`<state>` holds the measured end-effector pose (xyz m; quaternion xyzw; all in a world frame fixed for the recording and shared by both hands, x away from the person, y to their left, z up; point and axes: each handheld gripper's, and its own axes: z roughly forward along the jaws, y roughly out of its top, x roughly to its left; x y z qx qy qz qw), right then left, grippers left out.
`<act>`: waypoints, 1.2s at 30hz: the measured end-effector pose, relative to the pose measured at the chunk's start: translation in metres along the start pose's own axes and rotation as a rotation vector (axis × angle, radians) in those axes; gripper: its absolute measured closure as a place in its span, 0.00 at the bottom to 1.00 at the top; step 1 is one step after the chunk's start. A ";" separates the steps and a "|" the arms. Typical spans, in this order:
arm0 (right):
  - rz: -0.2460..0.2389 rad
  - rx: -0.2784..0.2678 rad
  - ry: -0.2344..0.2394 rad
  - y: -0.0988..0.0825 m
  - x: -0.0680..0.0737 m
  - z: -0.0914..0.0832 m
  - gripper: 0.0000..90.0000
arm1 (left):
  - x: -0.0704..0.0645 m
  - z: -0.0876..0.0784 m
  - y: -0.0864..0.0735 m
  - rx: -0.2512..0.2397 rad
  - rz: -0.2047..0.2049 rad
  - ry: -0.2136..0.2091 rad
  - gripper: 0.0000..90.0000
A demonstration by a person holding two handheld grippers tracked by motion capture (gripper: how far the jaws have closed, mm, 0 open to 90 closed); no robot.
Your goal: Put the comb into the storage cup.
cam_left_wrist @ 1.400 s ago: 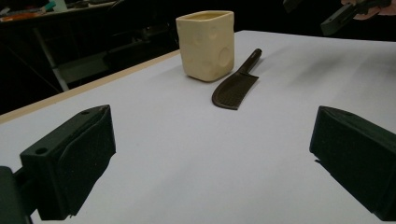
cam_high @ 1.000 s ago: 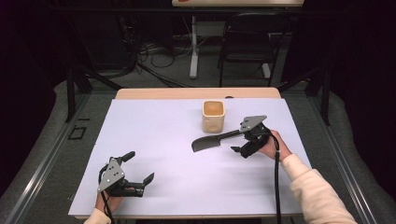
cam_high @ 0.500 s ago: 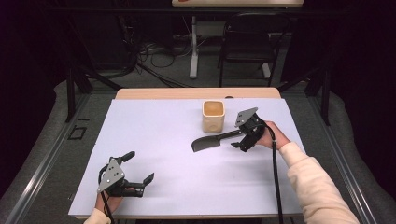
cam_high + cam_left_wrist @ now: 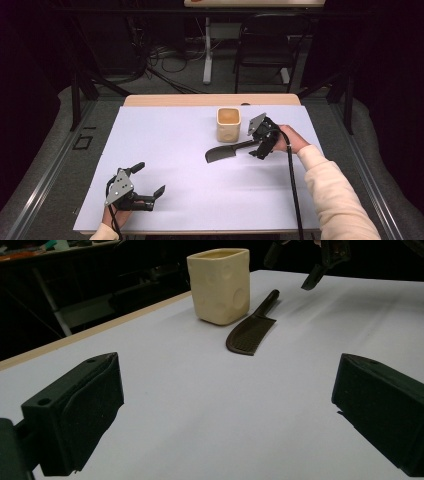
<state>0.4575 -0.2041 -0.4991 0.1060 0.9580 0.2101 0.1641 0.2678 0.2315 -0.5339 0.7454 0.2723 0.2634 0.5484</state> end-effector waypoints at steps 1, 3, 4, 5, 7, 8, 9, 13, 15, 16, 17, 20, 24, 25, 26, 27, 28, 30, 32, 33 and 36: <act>-0.006 0.009 -0.001 0.000 -0.001 0.001 0.03 | 0.000 0.000 0.000 -0.001 0.000 0.000 0.00; -0.008 0.020 0.004 0.000 -0.004 0.004 0.04 | 0.000 0.000 0.000 -0.003 0.002 0.000 0.00; -0.012 0.034 0.009 0.000 -0.005 0.005 0.04 | 0.000 0.000 0.000 -0.003 0.002 -0.001 0.00; -0.018 0.033 0.012 0.000 -0.006 0.007 0.04 | 0.000 0.000 0.000 -0.005 0.001 -0.001 0.00; -0.033 0.042 0.013 0.000 -0.007 0.010 0.04 | 0.001 0.000 0.000 -0.006 -0.004 -0.001 0.00; -0.049 0.059 0.008 0.001 -0.008 0.011 0.04 | 0.001 0.000 0.000 -0.007 -0.005 -0.001 0.00; -0.051 0.070 0.007 0.001 -0.008 0.013 0.04 | 0.001 0.000 0.000 -0.006 -0.006 -0.001 0.00; -0.085 0.097 0.011 0.001 -0.009 0.017 0.06 | 0.001 0.000 0.000 -0.002 -0.005 -0.002 0.00; -0.097 0.117 0.007 0.002 -0.009 0.019 0.08 | 0.001 0.000 0.000 0.000 -0.007 -0.002 0.00; -0.106 0.124 0.006 0.003 -0.009 0.020 0.09 | 0.001 0.000 0.000 0.000 -0.006 -0.002 0.00; -0.111 0.116 0.012 0.003 -0.009 0.021 0.12 | 0.001 0.000 0.000 -0.001 -0.006 -0.001 0.00; -0.113 0.105 0.002 0.006 -0.013 0.019 0.20 | 0.001 0.000 0.000 0.001 -0.007 0.000 0.00; -0.148 0.146 -0.012 0.012 -0.016 0.018 0.37 | 0.001 0.000 0.000 0.000 -0.008 0.003 0.00; -0.160 0.150 -0.009 0.012 -0.016 0.020 0.39 | 0.002 0.000 0.000 -0.003 -0.009 0.003 0.00; -0.172 0.168 -0.010 0.014 -0.016 0.020 0.42 | 0.002 0.000 0.000 -0.003 -0.009 0.002 0.00; -0.172 0.168 -0.010 0.014 -0.016 0.020 0.42 | 0.002 0.000 0.000 -0.003 -0.009 0.002 0.00; -0.196 0.188 0.003 0.016 -0.017 0.022 0.48 | 0.002 0.000 0.000 -0.003 -0.011 0.001 0.00; -0.228 0.197 0.016 0.019 -0.016 0.023 0.54 | 0.002 0.000 0.000 -0.001 -0.011 -0.002 0.00; -0.265 0.242 0.027 0.023 -0.015 0.024 0.59 | 0.002 0.000 0.000 -0.001 -0.010 -0.001 0.00; -0.278 0.245 0.032 0.024 -0.014 0.025 0.60 | 0.002 0.000 0.000 -0.001 -0.010 -0.001 0.00; -0.299 0.272 0.042 0.025 -0.015 0.027 0.63 | 0.002 0.000 0.000 -0.002 -0.011 -0.001 0.00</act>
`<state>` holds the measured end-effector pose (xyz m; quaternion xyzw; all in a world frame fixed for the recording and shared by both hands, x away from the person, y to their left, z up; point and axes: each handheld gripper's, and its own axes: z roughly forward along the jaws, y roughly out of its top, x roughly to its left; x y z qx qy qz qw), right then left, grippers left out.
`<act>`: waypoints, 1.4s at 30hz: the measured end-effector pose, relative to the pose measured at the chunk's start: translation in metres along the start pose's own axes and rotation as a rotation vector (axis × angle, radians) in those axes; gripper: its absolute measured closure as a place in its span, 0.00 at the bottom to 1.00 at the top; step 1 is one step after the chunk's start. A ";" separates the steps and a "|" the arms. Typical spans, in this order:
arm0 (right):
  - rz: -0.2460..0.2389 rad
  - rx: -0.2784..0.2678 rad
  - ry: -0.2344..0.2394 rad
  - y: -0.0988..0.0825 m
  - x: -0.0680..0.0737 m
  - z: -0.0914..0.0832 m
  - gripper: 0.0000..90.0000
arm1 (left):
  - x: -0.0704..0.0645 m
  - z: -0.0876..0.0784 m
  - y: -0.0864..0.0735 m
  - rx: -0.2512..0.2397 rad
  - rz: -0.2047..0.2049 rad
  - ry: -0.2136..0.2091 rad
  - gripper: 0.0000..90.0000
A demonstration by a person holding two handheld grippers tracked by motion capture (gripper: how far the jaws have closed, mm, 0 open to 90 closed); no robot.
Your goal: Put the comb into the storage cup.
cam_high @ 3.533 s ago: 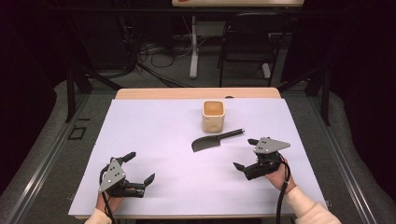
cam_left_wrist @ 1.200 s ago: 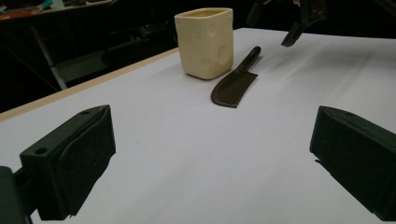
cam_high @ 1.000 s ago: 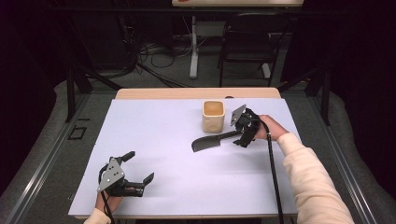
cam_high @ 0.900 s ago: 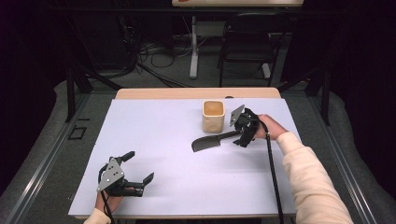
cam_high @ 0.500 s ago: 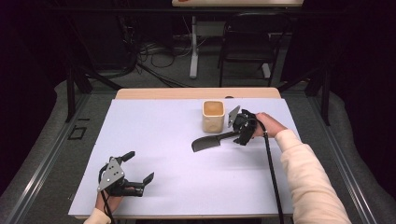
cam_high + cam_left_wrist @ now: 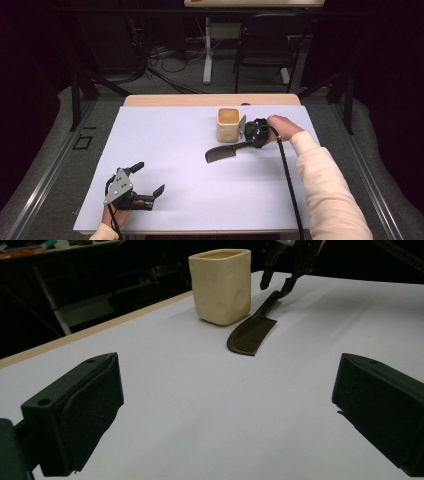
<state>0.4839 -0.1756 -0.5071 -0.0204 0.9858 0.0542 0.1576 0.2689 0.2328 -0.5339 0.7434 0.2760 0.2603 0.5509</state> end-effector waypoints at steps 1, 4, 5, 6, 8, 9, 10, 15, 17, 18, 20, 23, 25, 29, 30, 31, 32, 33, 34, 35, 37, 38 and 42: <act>-0.010 0.015 0.005 0.001 -0.001 0.000 0.64 | 0.000 0.000 0.000 -0.001 0.000 -0.001 0.00; -0.040 0.044 0.016 0.001 -0.002 0.006 0.69 | 0.000 0.000 0.000 -0.001 -0.001 -0.003 0.00; -0.051 0.050 0.019 0.001 -0.002 0.007 0.70 | 0.000 0.000 0.000 0.002 0.001 -0.004 0.00; -0.049 0.051 0.017 0.001 -0.002 0.008 0.70 | 0.000 0.000 0.000 0.002 0.001 -0.004 0.00; -0.053 0.051 0.032 0.001 -0.004 0.009 0.73 | 0.001 0.000 0.000 0.004 -0.003 -0.003 0.00; -0.055 0.051 0.031 0.002 -0.004 0.010 0.74 | 0.001 0.000 0.000 0.002 -0.003 -0.002 0.00; -0.056 0.047 0.035 0.002 -0.004 0.011 0.75 | 0.001 0.000 0.000 0.002 -0.002 -0.002 0.00; -0.070 0.065 0.054 0.004 -0.006 0.016 0.76 | 0.001 0.000 0.000 0.002 -0.005 -0.005 0.00; -0.092 0.075 0.057 0.005 -0.007 0.019 0.77 | 0.001 0.000 -0.001 0.003 -0.007 -0.005 0.00; -0.084 0.085 0.058 0.006 -0.006 0.020 0.78 | 0.001 0.000 -0.001 0.003 -0.007 -0.005 0.00; -0.093 0.092 0.060 0.006 -0.005 0.022 0.78 | 0.001 0.000 0.000 0.003 -0.007 -0.006 0.00; -0.100 0.096 0.058 0.007 -0.005 0.022 0.79 | 0.001 0.000 0.000 0.002 -0.007 -0.006 0.00; -0.126 0.093 0.057 0.007 -0.005 0.022 0.81 | 0.001 0.000 0.000 0.003 -0.007 -0.006 0.00; -0.124 0.079 0.048 0.005 -0.003 0.021 0.81 | 0.001 0.000 0.000 0.004 -0.005 -0.006 0.00; -0.124 0.078 0.048 0.004 -0.003 0.020 0.81 | 0.001 0.000 0.000 0.005 -0.004 -0.004 0.00; -0.126 0.074 0.045 0.003 -0.002 0.019 0.81 | 0.001 0.000 0.000 0.005 -0.003 -0.005 0.00; -0.126 0.071 0.045 0.003 -0.002 0.018 0.81 | 0.001 0.000 0.000 0.005 -0.004 -0.005 0.00; -0.131 0.061 0.045 0.002 -0.002 0.016 0.81 | 0.001 0.000 0.000 0.004 -0.004 -0.005 0.00; -0.121 0.060 0.045 0.000 -0.001 0.014 0.81 | 0.001 0.000 0.000 0.004 -0.004 -0.004 0.00; -0.119 0.053 0.040 -0.001 -0.001 0.012 0.81 | 0.001 0.000 0.000 0.005 -0.003 -0.005 0.00; -0.106 0.037 0.034 -0.003 0.000 0.007 0.81 | 0.001 0.000 0.000 0.005 -0.003 -0.004 0.00; -0.102 0.024 0.031 -0.004 0.000 0.005 0.81 | 0.001 0.000 0.000 0.006 -0.001 -0.003 0.00; -0.092 -0.019 0.032 -0.007 0.005 -0.003 0.81 | 0.001 0.000 0.000 0.006 0.000 -0.002 0.00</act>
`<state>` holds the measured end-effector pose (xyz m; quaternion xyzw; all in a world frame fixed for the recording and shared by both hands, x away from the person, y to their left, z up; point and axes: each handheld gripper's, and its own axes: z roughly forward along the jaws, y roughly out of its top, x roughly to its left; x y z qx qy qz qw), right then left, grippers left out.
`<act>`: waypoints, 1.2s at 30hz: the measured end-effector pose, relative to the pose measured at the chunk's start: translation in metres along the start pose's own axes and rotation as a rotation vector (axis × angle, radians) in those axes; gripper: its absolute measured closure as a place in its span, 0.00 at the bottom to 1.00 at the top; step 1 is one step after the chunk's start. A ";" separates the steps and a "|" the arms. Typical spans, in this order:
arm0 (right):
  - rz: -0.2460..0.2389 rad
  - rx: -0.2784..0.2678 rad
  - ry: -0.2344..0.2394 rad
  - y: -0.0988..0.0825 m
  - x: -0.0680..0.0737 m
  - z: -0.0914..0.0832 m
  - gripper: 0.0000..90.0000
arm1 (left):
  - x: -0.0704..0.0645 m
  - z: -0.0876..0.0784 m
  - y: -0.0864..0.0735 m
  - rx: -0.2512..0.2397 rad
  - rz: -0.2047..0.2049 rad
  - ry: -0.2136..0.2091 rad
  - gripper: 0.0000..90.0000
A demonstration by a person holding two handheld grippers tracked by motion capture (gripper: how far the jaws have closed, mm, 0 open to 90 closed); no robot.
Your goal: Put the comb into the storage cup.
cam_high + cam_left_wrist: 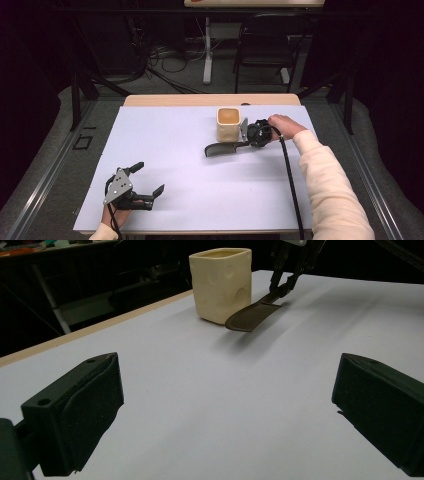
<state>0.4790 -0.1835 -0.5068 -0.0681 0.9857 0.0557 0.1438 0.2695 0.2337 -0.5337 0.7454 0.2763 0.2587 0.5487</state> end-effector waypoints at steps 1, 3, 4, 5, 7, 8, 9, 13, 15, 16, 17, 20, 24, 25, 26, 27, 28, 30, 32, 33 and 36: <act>0.000 -0.003 0.006 -0.001 0.001 -0.002 0.81 | 0.000 0.000 0.000 0.000 0.000 0.001 0.00; 0.001 -0.030 0.000 -0.002 0.004 -0.003 0.81 | 0.000 0.000 0.000 0.001 -0.002 0.001 0.00; 0.010 -0.037 0.003 -0.003 0.006 -0.004 0.81 | 0.000 0.000 0.000 0.000 -0.001 0.003 0.00; 0.010 -0.037 0.003 -0.003 0.006 -0.004 0.81 | 0.000 0.000 0.000 0.000 -0.001 0.003 0.00; 0.019 -0.065 0.002 -0.004 0.009 -0.005 0.81 | 0.000 0.000 0.000 0.000 0.001 0.004 0.00; 0.021 -0.089 0.001 -0.005 0.011 -0.006 0.81 | 0.000 0.000 0.000 0.000 0.001 0.005 0.00; 0.026 -0.095 -0.001 -0.006 0.012 -0.007 0.81 | 0.000 0.000 0.000 0.000 0.001 0.005 0.00; 0.046 -0.141 -0.001 -0.009 0.017 -0.009 0.81 | 0.000 0.000 0.000 0.001 0.001 0.005 0.00; 0.062 -0.161 -0.003 -0.011 0.019 -0.010 0.81 | 0.000 0.000 0.000 0.001 0.002 0.005 0.00; 0.064 -0.170 -0.002 -0.012 0.020 -0.010 0.81 | 0.000 0.000 0.000 0.002 0.003 0.006 0.00; 0.073 -0.181 -0.003 -0.014 0.020 -0.011 0.81 | 0.000 0.000 0.000 0.002 0.003 0.006 0.00; 0.092 -0.218 -0.006 -0.018 0.021 -0.013 0.81 | 0.000 0.000 0.000 0.001 0.003 0.007 0.00; 0.122 -0.257 -0.021 -0.023 0.024 -0.016 0.81 | 0.000 0.000 0.000 0.005 0.002 0.006 0.00; 0.131 -0.271 -0.021 -0.024 0.025 -0.016 0.81 | 0.000 0.000 0.000 0.005 0.003 0.005 0.00; 0.135 -0.284 -0.023 -0.025 0.025 -0.016 0.81 | 0.000 0.000 0.000 0.005 0.003 0.006 0.00; 0.143 -0.291 -0.027 -0.026 0.026 -0.017 0.81 | 0.000 0.000 0.000 0.003 0.001 0.007 0.00; 0.151 -0.296 -0.030 -0.027 0.027 -0.018 0.81 | 0.000 0.000 0.000 0.003 0.001 0.008 0.00; 0.161 -0.319 -0.034 -0.029 0.029 -0.018 0.81 | 0.000 0.000 0.000 0.003 0.001 0.009 0.00; 0.170 -0.326 -0.045 -0.031 0.030 -0.018 0.81 | 0.000 0.001 0.000 0.004 0.003 0.008 0.00; 0.174 -0.324 -0.040 -0.031 0.030 -0.020 0.81 | 0.000 0.001 0.000 0.004 0.002 0.009 0.00; 0.191 -0.356 -0.054 -0.033 0.032 -0.020 0.81 | 0.000 0.000 0.000 0.003 0.002 0.010 0.00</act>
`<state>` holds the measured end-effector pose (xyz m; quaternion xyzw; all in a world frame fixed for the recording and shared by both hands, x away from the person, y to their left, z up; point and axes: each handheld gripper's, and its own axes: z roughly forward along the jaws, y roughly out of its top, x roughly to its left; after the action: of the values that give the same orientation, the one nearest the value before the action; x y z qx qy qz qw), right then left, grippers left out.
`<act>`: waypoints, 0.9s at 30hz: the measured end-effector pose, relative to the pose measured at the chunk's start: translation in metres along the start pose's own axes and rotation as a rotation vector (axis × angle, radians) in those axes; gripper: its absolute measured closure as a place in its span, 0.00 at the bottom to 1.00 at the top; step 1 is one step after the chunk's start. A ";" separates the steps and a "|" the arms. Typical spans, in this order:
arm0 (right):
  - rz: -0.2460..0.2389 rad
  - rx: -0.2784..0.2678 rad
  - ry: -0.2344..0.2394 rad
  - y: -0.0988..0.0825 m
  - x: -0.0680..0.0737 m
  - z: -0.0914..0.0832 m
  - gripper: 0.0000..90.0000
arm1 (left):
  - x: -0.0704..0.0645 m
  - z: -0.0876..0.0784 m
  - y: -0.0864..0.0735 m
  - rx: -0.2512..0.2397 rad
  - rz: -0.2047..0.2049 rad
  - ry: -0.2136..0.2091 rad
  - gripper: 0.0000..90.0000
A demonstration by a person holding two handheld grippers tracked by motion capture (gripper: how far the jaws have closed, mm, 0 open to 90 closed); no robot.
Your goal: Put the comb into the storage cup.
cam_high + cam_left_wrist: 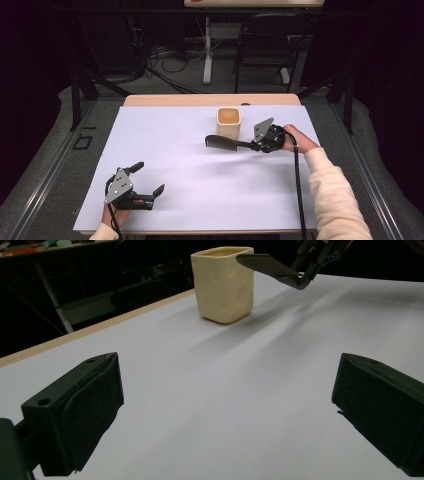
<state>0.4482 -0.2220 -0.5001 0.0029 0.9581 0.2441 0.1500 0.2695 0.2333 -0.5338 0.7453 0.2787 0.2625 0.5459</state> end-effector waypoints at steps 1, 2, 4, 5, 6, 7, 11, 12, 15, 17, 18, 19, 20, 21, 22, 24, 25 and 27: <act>0.011 -0.006 -0.005 -0.001 0.001 -0.001 0.81 | 0.000 0.000 0.000 0.000 0.001 0.000 0.00; 0.012 -0.006 -0.008 -0.001 0.001 -0.001 0.81 | 0.000 0.000 0.000 0.000 0.000 0.000 0.00; 0.031 -0.021 -0.021 -0.002 0.002 -0.002 0.81 | 0.000 0.000 0.000 0.000 0.000 -0.001 0.00; 0.040 -0.033 -0.021 -0.002 0.002 -0.003 0.81 | 0.000 0.000 0.000 0.000 0.000 -0.001 0.00; 0.035 -0.046 -0.031 -0.003 0.001 -0.003 0.81 | 0.000 0.000 0.000 0.001 0.000 0.000 0.00; 0.052 -0.053 -0.035 -0.003 0.002 -0.004 0.81 | 0.000 0.000 0.000 0.001 0.000 0.000 0.00; 0.057 -0.076 -0.035 -0.004 0.003 -0.005 0.81 | 0.000 0.000 0.000 0.001 0.001 0.000 0.00; 0.071 -0.078 -0.044 -0.005 0.005 -0.005 0.81 | 0.000 0.000 0.000 0.002 -0.001 0.001 0.00; 0.074 -0.091 -0.049 -0.006 0.005 -0.005 0.81 | 0.000 0.000 0.000 0.002 0.000 0.001 0.00; 0.100 -0.103 -0.062 -0.007 0.006 -0.008 0.81 | 0.000 0.000 0.000 0.003 0.000 0.000 0.00; 0.112 -0.109 -0.071 -0.008 0.006 -0.009 0.81 | 0.000 0.000 0.000 0.002 0.000 0.001 0.00; 0.132 -0.106 -0.073 -0.008 0.007 -0.010 0.81 | 0.000 0.000 0.000 0.001 -0.001 0.003 0.00; 0.132 -0.117 -0.080 -0.008 0.007 -0.011 0.81 | 0.000 0.000 0.000 0.001 -0.001 0.003 0.00; 0.143 -0.125 -0.084 -0.009 0.007 -0.012 0.81 | 0.000 0.000 0.000 0.001 -0.002 0.003 0.00; 0.157 -0.134 -0.089 -0.009 0.009 -0.012 0.81 | 0.000 0.001 0.000 0.002 -0.003 0.002 0.00; 0.171 -0.134 -0.094 -0.009 0.010 -0.014 0.81 | 0.000 0.001 0.000 0.003 -0.002 0.001 0.00; 0.164 -0.131 -0.096 -0.009 0.010 -0.014 0.81 | 0.000 0.001 0.000 0.003 -0.002 0.001 0.00; 0.171 -0.134 -0.102 -0.009 0.010 -0.015 0.81 | 0.000 0.000 0.000 0.002 0.001 0.003 0.00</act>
<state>0.4344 -0.2364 -0.4945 0.0871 0.9271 0.3190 0.1768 0.2697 0.2332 -0.5340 0.7457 0.2792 0.2637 0.5445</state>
